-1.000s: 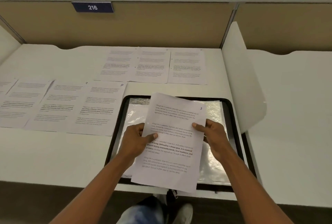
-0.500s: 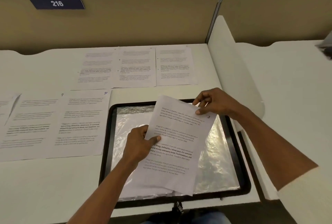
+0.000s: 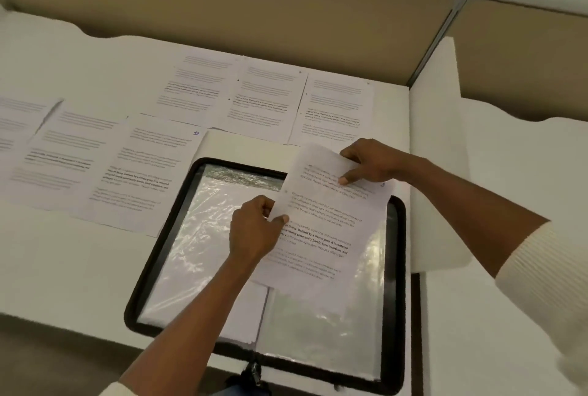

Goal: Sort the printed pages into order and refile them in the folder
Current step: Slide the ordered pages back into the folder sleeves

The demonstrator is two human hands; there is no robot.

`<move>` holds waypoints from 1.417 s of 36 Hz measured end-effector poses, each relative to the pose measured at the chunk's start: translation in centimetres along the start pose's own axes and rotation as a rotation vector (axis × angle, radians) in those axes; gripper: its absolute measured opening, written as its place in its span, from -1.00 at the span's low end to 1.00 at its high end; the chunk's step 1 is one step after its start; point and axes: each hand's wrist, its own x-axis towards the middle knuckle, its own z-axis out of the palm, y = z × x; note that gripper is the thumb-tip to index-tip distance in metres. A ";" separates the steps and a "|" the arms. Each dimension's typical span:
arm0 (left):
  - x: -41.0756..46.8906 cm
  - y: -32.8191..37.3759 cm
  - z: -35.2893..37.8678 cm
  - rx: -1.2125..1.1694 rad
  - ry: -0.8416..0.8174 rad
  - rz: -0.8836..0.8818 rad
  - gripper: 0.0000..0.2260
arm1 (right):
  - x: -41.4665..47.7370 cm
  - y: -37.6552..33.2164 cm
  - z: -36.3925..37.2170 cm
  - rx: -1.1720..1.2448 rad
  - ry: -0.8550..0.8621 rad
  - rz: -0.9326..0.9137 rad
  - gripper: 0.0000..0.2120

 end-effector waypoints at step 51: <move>-4.2 8.4 21.5 -0.017 0.506 -0.153 -0.78 | 9.2 9.6 -19.8 -0.032 0.108 -0.082 -0.81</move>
